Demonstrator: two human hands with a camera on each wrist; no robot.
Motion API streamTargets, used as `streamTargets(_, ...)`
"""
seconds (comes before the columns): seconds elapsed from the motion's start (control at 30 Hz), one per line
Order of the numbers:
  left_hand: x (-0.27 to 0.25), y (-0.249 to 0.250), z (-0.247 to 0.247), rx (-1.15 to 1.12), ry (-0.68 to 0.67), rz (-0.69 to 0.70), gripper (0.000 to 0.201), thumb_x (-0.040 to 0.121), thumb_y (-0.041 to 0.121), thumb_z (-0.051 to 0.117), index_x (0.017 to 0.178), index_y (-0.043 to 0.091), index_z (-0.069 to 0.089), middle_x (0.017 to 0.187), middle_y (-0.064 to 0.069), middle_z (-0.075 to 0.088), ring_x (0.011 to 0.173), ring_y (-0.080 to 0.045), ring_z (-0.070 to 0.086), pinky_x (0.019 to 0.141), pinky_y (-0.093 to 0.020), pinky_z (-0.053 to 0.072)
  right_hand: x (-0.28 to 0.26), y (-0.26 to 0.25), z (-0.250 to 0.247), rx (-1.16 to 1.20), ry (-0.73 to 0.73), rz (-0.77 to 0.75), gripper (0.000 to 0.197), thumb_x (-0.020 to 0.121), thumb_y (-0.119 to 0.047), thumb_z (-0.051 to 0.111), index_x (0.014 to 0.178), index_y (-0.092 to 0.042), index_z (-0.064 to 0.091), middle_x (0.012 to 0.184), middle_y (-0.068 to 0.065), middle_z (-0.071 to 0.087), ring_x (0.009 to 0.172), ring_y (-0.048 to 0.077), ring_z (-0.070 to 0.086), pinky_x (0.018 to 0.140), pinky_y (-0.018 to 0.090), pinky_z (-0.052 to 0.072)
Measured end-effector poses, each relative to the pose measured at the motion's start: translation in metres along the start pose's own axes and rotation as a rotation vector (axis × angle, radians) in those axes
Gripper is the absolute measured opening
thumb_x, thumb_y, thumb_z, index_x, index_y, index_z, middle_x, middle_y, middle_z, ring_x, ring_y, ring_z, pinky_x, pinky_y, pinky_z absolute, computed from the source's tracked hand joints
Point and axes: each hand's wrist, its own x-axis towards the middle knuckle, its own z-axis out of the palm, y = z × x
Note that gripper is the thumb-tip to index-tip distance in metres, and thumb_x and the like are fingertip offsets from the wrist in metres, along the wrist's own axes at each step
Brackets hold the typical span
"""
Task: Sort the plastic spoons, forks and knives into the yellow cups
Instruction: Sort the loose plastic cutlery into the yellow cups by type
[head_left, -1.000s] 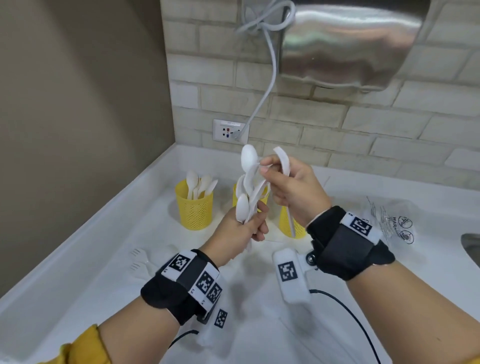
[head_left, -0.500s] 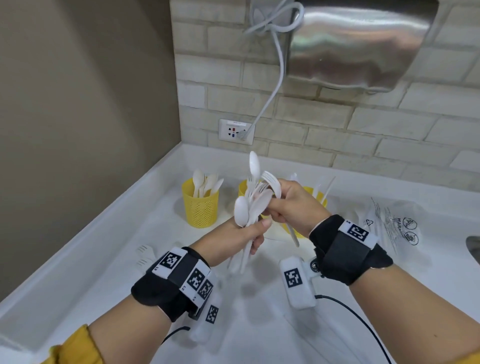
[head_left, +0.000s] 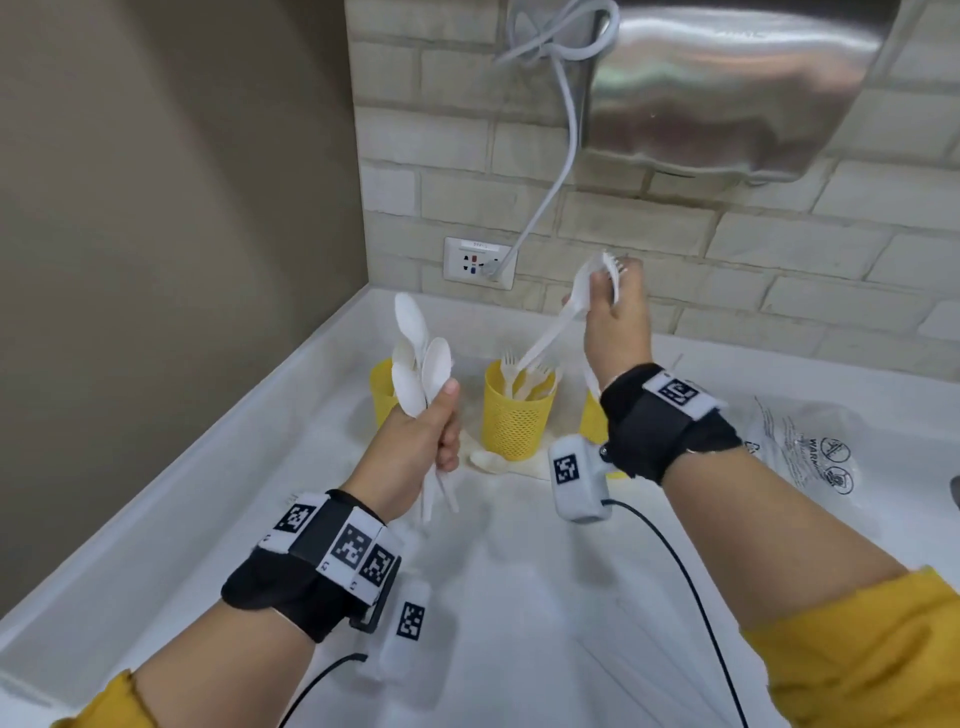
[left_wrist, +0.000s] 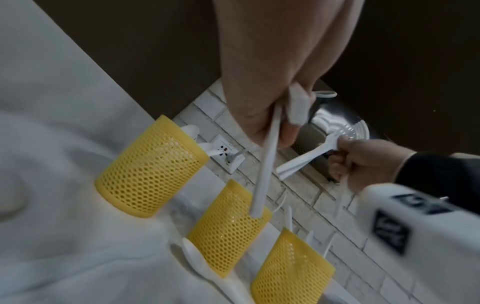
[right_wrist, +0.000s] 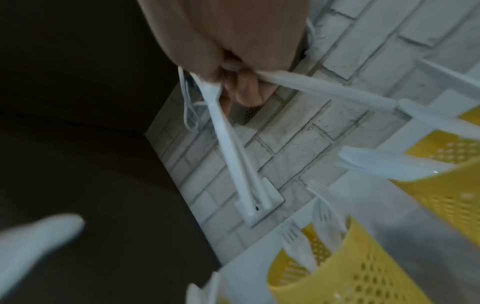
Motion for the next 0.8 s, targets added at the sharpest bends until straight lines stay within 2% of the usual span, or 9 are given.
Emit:
streamTargets(0.1,-0.001,0.005,-0.006,-0.051,-0.010,0.012,0.026,0.095,0.037,0.042,0.084,0.013,0.043,0.048,0.008,0.027,0.042,-0.009,0.025,0.041,-0.019,0.027,0.000,0.018,0.023,-0.196,-0.013,-0.085,0.020,0.096,-0.011,0.040,0.110,0.003,0.045,0.086,0.013,0.052,0.075,0.024,0.048,0.063,0.027,0.035)
streamTargets(0.17,-0.002,0.005,-0.010,-0.109,-0.048,0.023,0.031,0.092,0.044,0.044,0.087,0.014,0.044,0.050,0.006,0.027,0.039,-0.007,0.025,0.041,-0.018,0.028,-0.003,0.031,0.035,-0.300,-0.112,-0.071,0.026,0.093,-0.014,0.049,0.114,0.002,0.046,0.104,0.018,0.051,0.084,0.028,0.051,0.073,0.029,0.039)
streamTargets(0.23,0.000,0.004,-0.017,-0.150,-0.114,0.032,0.035,0.090,0.047,0.047,0.077,0.014,0.044,0.052,0.004,0.030,0.041,-0.008,0.027,0.043,-0.019,0.034,-0.001,0.034,0.042,-0.331,-0.180,0.023,0.042,0.087,-0.025,0.061,0.121,-0.005,0.043,0.110,0.007,0.043,0.086,0.023,0.047,0.079,0.027,0.039)
streamTargets(0.3,0.003,0.002,-0.022,-0.187,-0.168,0.038,0.030,0.088,0.039,0.047,0.073,0.013,0.045,0.053,0.003,0.034,0.043,-0.009,0.032,0.049,-0.021,0.041,0.009,0.027,0.048,-0.233,-0.157,0.048,0.033,0.087,-0.031,0.060,0.111,-0.011,0.049,0.092,-0.001,0.046,0.074,0.016,0.045,0.074,0.026,0.037)
streamTargets(0.37,0.005,0.001,-0.025,-0.226,-0.178,0.020,0.022,0.086,0.033,0.049,0.083,0.012,0.054,0.052,0.004,0.034,0.044,-0.009,0.032,0.051,-0.021,0.043,0.022,0.012,0.053,0.005,-0.084,0.048,0.013,0.093,-0.030,0.049,0.087,-0.019,0.052,0.067,-0.009,0.044,0.058,0.006,0.042,0.065,0.027,0.037)
streamTargets(0.43,0.008,-0.001,-0.027,-0.230,-0.176,0.019,0.017,0.083,0.031,0.053,0.086,0.014,0.055,0.052,0.005,0.032,0.045,-0.008,0.029,0.051,-0.021,0.040,0.032,0.004,0.057,0.180,-0.007,0.043,0.022,0.096,-0.026,0.042,0.076,-0.026,0.050,0.064,-0.014,0.045,0.056,0.000,0.042,0.060,0.021,0.039)
streamTargets(0.57,0.017,-0.002,-0.036,-0.169,-0.120,0.034,0.033,0.083,0.032,0.055,0.060,0.014,0.040,0.050,0.004,0.029,0.046,-0.009,0.030,0.052,-0.021,0.040,0.029,0.025,0.066,0.145,-0.061,0.114,0.011,0.096,-0.022,0.044,0.095,-0.013,0.049,0.081,-0.004,0.051,0.063,0.007,0.044,0.052,0.009,0.042)
streamTargets(0.7,0.030,0.002,-0.052,-0.085,0.022,0.039,0.043,0.086,0.038,0.058,0.054,0.016,0.039,0.048,0.004,0.032,0.045,-0.009,0.036,0.059,-0.026,0.037,0.021,0.056,0.065,-0.106,-0.193,0.171,0.029,0.087,-0.026,0.060,0.110,-0.009,0.053,0.089,0.003,0.048,0.079,0.015,0.048,0.072,0.023,0.042)
streamTargets(0.8,0.047,0.011,-0.063,-0.006,0.054,0.042,0.042,0.091,0.035,0.054,0.053,0.019,0.045,0.049,0.005,0.038,0.048,-0.010,0.041,0.066,-0.027,0.038,0.021,0.044,0.056,-0.227,-0.208,0.099,0.040,0.084,-0.021,0.065,0.118,-0.008,0.051,0.110,0.008,0.042,0.098,0.012,0.045,0.085,0.021,0.037)
